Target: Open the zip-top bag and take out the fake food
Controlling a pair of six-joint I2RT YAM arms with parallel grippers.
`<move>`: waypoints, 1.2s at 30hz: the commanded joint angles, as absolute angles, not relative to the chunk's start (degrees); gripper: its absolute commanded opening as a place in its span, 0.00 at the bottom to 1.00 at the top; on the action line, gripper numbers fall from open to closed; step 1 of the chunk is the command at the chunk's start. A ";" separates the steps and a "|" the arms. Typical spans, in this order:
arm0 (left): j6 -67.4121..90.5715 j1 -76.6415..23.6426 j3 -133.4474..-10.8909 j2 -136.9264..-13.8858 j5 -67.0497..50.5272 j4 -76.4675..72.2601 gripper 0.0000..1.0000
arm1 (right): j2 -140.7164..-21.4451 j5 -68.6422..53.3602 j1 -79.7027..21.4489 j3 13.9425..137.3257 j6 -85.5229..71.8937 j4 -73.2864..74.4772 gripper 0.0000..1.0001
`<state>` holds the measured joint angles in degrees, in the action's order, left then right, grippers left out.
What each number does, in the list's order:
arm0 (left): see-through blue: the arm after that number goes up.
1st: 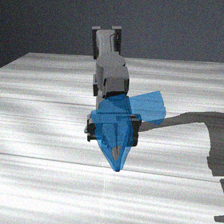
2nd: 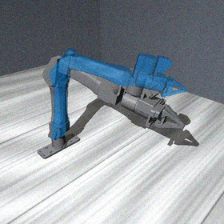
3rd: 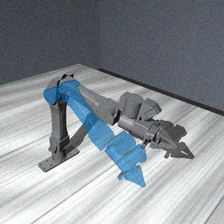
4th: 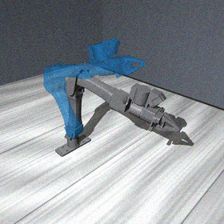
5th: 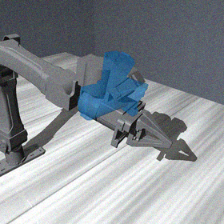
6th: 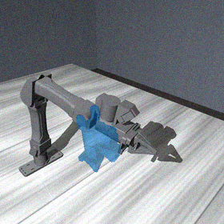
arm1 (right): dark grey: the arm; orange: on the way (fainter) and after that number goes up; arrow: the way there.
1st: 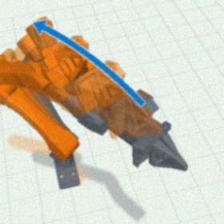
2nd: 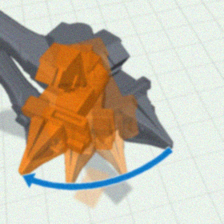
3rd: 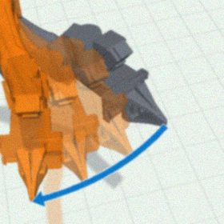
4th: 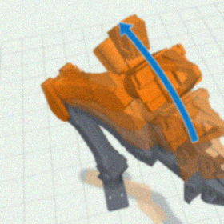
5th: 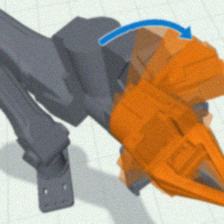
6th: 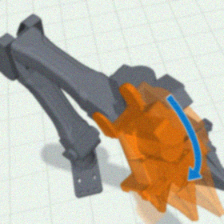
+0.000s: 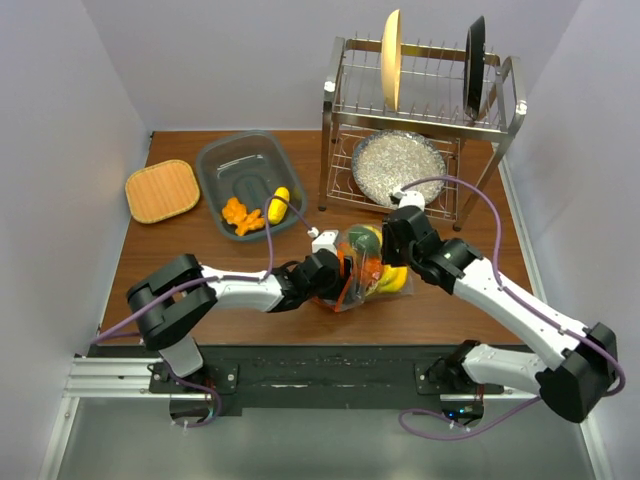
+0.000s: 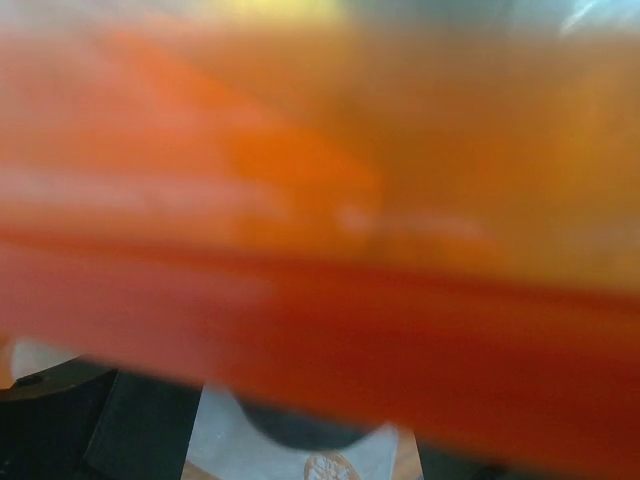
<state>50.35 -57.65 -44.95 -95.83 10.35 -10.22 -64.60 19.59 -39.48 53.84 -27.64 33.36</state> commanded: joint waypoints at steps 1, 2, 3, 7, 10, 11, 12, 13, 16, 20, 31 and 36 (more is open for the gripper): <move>49.57 -58.45 -47.55 -97.38 12.22 -10.64 0.73 | -67.84 17.23 -38.23 50.63 -28.12 29.45 0.31; 49.66 -58.53 -47.46 -97.56 12.13 -10.46 0.67 | -68.29 17.14 -38.15 49.75 -28.39 28.92 0.31; 49.75 -58.62 -47.37 -97.38 11.95 -10.28 0.62 | -68.81 16.96 -38.06 49.40 -28.39 28.48 0.31; 49.57 -58.80 -46.50 -94.14 12.74 -8.44 0.43 | -70.75 16.61 -37.00 48.25 -28.48 26.99 0.31; 48.96 -58.80 -46.32 -89.14 14.67 -5.02 0.38 | -71.28 16.00 -36.04 47.90 -28.48 26.28 0.31; 48.78 -58.80 -46.23 -88.16 15.29 -4.14 0.36 | -71.37 15.74 -35.86 47.73 -28.39 26.02 0.31; 48.00 -58.71 -46.40 -87.37 15.73 -2.65 0.35 | -71.54 15.56 -35.69 47.72 -28.39 25.93 0.31; 47.55 -58.80 -46.41 -85.97 16.17 -1.94 0.34 | -71.63 15.56 -35.68 47.81 -28.39 25.75 0.31; 46.15 -58.80 -47.19 -84.38 17.22 1.74 0.32 | -72.07 14.51 -35.60 48.16 -28.56 25.40 0.30; 45.97 -58.71 -47.28 -82.79 20.74 7.72 0.30 | -72.33 13.98 -35.68 48.60 -28.39 25.40 0.30; 43.68 -57.05 -47.20 -75.68 25.31 14.23 0.24 | -72.69 13.10 -35.68 49.48 -27.78 25.58 0.29; 41.31 -54.41 -47.28 -73.04 23.29 15.47 0.24 | -72.77 13.01 -35.68 49.57 -27.69 25.58 0.29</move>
<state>44.14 -56.27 -45.84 -75.68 22.65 14.13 -72.73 13.52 -35.66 48.23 -28.01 27.24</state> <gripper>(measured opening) 0.666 0.291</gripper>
